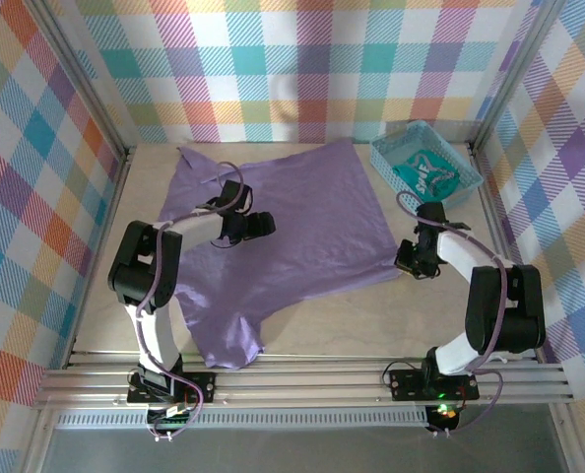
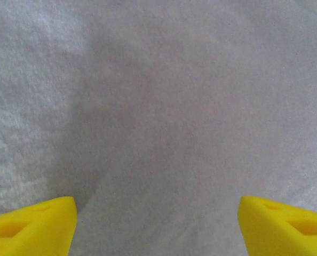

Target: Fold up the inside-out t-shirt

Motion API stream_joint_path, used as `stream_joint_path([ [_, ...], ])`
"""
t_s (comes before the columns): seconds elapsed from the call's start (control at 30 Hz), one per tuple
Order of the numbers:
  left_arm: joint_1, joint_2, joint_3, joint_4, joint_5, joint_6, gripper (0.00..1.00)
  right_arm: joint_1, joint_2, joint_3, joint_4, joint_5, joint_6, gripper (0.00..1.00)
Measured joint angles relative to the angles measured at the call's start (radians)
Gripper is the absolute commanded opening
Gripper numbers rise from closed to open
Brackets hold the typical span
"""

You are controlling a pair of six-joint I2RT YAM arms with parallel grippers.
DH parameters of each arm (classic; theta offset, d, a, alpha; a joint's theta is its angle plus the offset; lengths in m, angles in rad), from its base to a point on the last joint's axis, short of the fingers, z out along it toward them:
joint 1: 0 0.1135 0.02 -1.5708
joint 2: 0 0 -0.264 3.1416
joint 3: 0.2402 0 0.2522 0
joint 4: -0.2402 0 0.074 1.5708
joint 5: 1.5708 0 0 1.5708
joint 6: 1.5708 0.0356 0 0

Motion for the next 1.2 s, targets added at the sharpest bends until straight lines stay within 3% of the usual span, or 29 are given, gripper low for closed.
stream_joint_path([
  [0.3,-0.014,-0.029,-0.012,-0.006,0.015,0.004,0.79,-0.021,0.032,0.019,-0.005,-0.004,-0.032,0.07],
  [0.37,-0.029,-0.119,-0.088,-0.013,0.007,0.003,0.79,-0.021,0.032,0.019,-0.006,-0.007,-0.038,0.07],
  [0.63,-0.087,-0.755,-0.522,-0.23,-0.101,-0.109,0.72,-0.021,0.017,0.017,0.003,-0.032,-0.055,0.07],
  [0.83,-0.184,-0.983,-0.636,-0.478,-0.166,-0.275,0.69,-0.021,-0.029,0.005,0.006,-0.061,-0.055,0.07],
  [1.0,-0.275,-1.035,-0.671,-0.553,-0.179,-0.378,0.66,-0.021,-0.042,0.004,0.023,-0.085,-0.057,0.07],
  [1.2,-0.28,-0.869,-0.692,-0.486,-0.146,-0.394,0.69,-0.021,-0.042,-0.002,0.034,-0.097,-0.063,0.07],
])
